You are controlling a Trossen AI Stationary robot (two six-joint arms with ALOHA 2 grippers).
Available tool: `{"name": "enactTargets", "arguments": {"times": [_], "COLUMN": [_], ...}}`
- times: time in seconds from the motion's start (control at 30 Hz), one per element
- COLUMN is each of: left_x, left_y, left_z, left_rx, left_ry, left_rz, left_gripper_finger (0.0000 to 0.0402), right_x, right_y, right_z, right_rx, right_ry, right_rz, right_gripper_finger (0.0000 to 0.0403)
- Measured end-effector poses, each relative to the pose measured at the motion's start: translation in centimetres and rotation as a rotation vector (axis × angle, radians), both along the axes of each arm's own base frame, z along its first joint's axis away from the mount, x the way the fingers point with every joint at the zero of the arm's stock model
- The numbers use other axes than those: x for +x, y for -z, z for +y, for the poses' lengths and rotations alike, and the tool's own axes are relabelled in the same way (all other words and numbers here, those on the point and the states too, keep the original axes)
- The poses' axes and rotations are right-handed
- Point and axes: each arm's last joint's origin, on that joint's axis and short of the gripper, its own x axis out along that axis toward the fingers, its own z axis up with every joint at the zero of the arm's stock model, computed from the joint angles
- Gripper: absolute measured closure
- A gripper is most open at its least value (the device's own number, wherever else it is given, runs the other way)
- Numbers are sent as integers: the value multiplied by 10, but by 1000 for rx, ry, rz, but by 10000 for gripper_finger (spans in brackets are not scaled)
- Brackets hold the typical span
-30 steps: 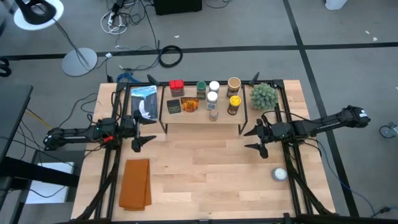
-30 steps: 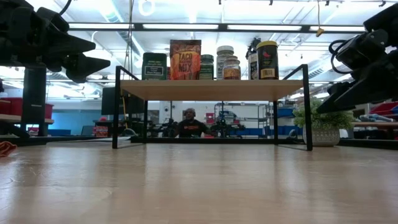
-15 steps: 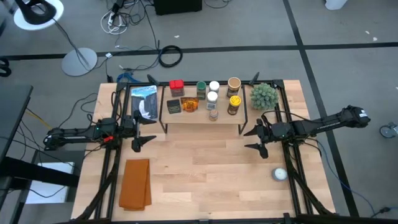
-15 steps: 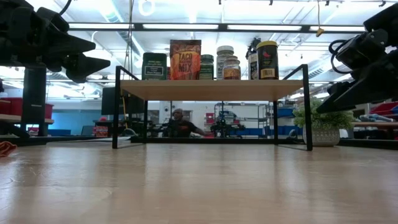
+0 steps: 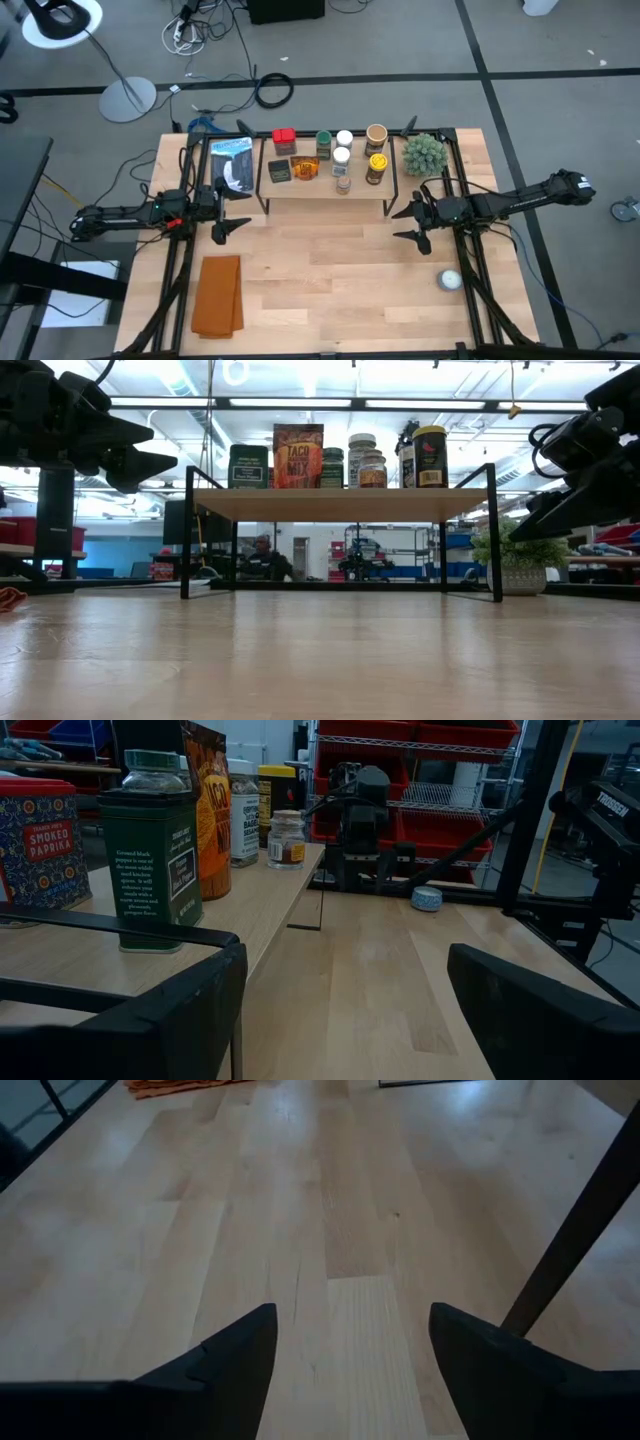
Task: Shelf spices
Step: Return to Home Position
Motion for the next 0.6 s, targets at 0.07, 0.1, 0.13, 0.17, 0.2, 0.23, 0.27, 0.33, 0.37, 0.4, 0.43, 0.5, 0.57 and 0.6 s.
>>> {"name": "enactTargets", "arguments": {"times": [0.07, 0.1, 0.13, 0.17, 0.2, 0.23, 0.27, 0.33, 0.37, 0.4, 0.43, 0.5, 0.57, 0.6], "left_x": [0, 0, 0, 0, 0, 0, 0, 0, 0, 0, 0, 0, 0, 0], "left_y": [0, 0, 0, 0, 0, 0, 0, 0, 0, 0, 0, 0, 0, 0], "left_z": [0, 0, 0, 0, 0, 0, 0, 0, 0, 0, 0, 0, 0, 0], "left_rx": [0, 0, 0, 0, 0, 0, 0, 0, 0, 0, 0, 0, 0, 0], "left_ry": [0, 0, 0, 0, 0, 0, 0, 0, 0, 0, 0, 0, 0, 0], "left_rz": [0, 0, 0, 0, 0, 0, 0, 0, 0, 0, 0, 0, 0, 0], "left_gripper_finger": [50, 50, 50, 50, 50, 50, 50, 50, 50, 50, 50, 50, 50, 50], "right_x": [0, 0, 0, 0, 0, 0, 0, 0, 0, 0, 0, 0, 0, 0], "right_y": [0, 0, 0, 0, 0, 0, 0, 0, 0, 0, 0, 0, 0, 0], "right_z": [0, 0, 0, 0, 0, 0, 0, 0, 0, 0, 0, 0, 0, 0], "right_rx": [0, 0, 0, 0, 0, 0, 0, 0, 0, 0, 0, 0, 0, 0], "right_ry": [0, 0, 0, 0, 0, 0, 0, 0, 0, 0, 0, 0, 0, 0], "right_rz": [0, 0, 0, -1, -1, 0, -1, 0, -1, -1, -1, -1, -1, -1], "right_gripper_finger": [139, 138, 138, 137, 138, 138, 139, 140, 141, 142, 142, 142, 141, 140]}}
